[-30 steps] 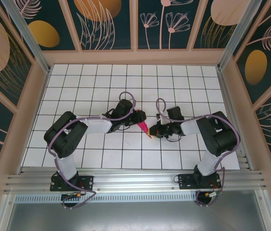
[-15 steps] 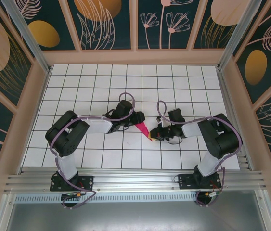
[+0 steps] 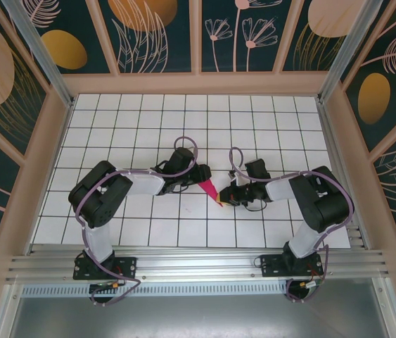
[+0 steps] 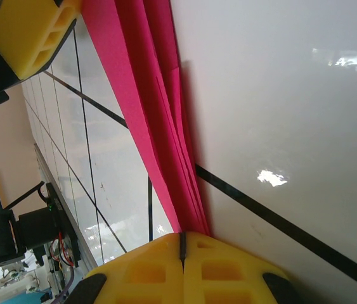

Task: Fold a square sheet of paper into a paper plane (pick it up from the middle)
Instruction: Fold the wing for the fifth time at the center of the table.

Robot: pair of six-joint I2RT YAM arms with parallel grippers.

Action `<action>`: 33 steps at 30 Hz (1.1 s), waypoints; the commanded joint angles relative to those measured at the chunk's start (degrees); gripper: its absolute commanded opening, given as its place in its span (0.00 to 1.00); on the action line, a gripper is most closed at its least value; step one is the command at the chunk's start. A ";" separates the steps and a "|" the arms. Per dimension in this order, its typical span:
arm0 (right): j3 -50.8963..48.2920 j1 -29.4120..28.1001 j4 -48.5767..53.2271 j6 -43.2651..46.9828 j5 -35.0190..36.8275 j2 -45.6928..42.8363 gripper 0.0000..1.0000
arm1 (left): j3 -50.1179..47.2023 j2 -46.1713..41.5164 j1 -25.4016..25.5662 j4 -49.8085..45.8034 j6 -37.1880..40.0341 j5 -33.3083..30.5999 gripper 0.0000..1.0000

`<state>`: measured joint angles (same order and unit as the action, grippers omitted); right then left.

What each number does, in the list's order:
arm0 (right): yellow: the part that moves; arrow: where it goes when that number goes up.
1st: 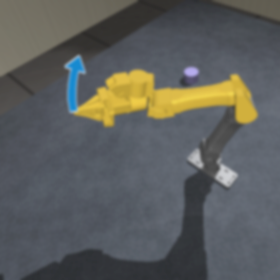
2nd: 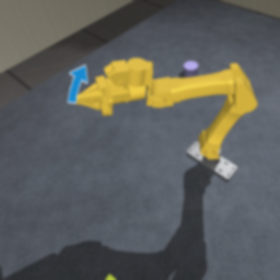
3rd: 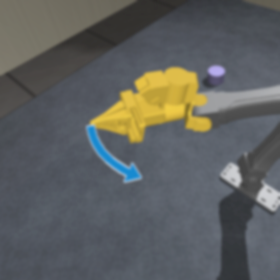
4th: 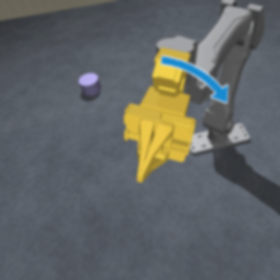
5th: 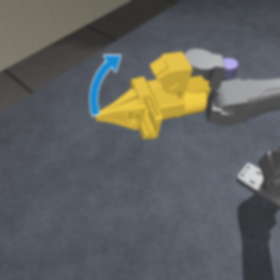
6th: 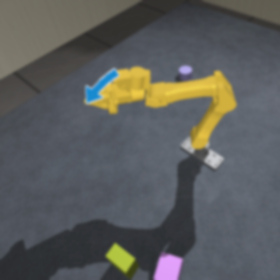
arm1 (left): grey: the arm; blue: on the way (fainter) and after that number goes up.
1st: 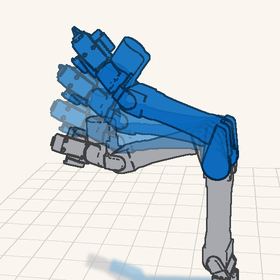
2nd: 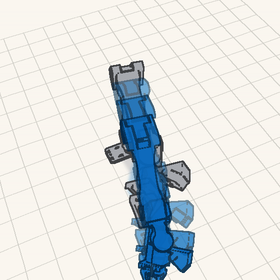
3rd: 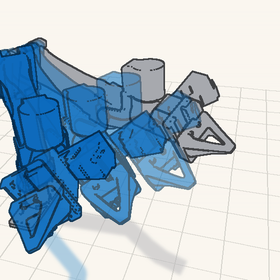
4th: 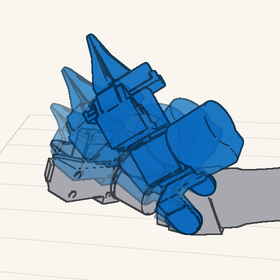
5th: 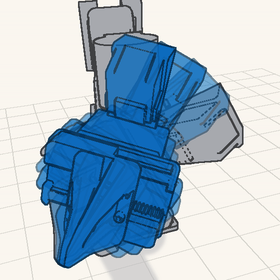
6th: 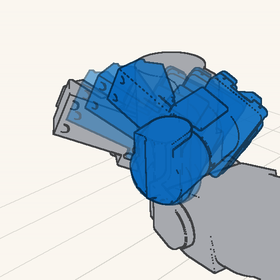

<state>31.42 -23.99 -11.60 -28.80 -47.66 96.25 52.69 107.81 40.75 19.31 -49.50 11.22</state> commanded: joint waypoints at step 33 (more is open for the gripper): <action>2.86 -1.27 12.28 2.99 15.87 -16.06 0.19 | 2.73 5.24 -1.58 -6.49 1.59 -2.10 0.38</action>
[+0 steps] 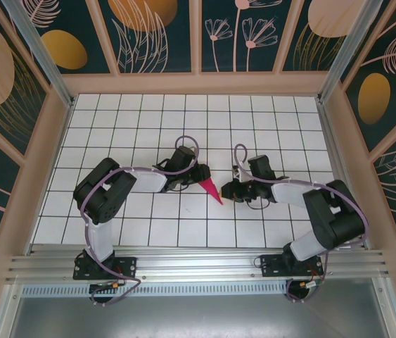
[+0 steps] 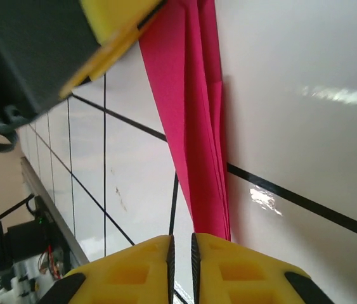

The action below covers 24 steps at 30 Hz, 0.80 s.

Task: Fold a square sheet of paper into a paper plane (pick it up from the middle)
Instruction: Fold the wing for the fifth time at the center of the table.

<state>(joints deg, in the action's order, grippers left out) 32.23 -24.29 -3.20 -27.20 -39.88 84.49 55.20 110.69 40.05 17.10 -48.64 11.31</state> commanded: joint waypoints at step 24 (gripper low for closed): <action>9.73 -9.11 7.66 4.44 9.82 10.81 0.10 | 0.17 3.04 -0.85 -5.93 0.38 -2.87 0.37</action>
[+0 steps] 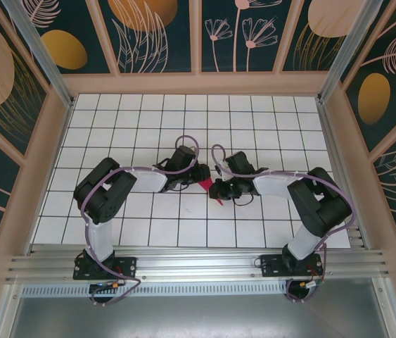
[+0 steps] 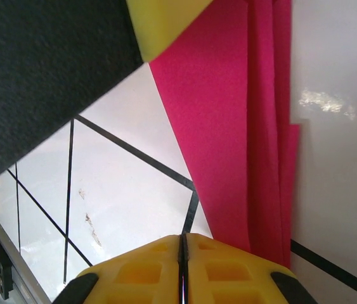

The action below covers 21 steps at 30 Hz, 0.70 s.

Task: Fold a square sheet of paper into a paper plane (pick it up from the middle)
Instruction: Fold the wing for the fifth time at the center of the table.

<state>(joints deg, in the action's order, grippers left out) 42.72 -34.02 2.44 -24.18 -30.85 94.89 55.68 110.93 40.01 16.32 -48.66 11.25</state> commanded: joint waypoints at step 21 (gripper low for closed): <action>-6.16 2.36 5.35 2.66 0.96 -2.81 0.07 | 1.47 3.19 -0.82 -7.04 0.67 -4.11 0.37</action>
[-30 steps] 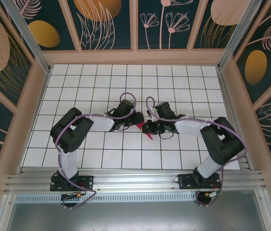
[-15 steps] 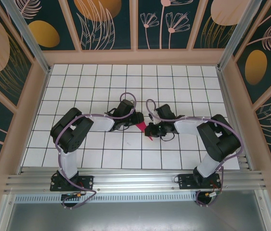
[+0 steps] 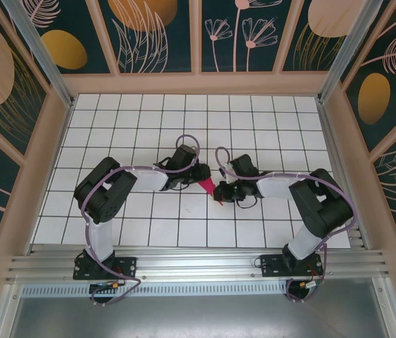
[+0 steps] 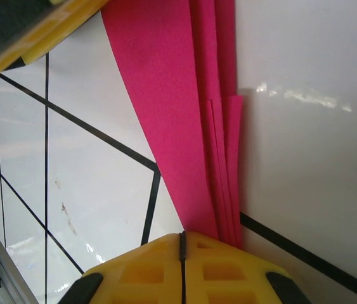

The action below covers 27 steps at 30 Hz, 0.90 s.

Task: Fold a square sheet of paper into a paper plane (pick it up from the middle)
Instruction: Fold the wing for the fifth time at the center of the table.

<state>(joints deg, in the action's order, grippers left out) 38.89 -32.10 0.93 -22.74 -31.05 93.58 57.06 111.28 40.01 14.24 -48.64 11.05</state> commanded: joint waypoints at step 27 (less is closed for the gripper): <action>-0.04 0.14 10.32 1.16 5.68 -3.34 0.08 | 0.16 2.88 -0.85 -5.28 0.81 -3.84 0.37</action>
<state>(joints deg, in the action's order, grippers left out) 38.76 -32.23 8.67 -22.72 -27.92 89.32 57.52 111.44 40.01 13.67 -48.64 10.35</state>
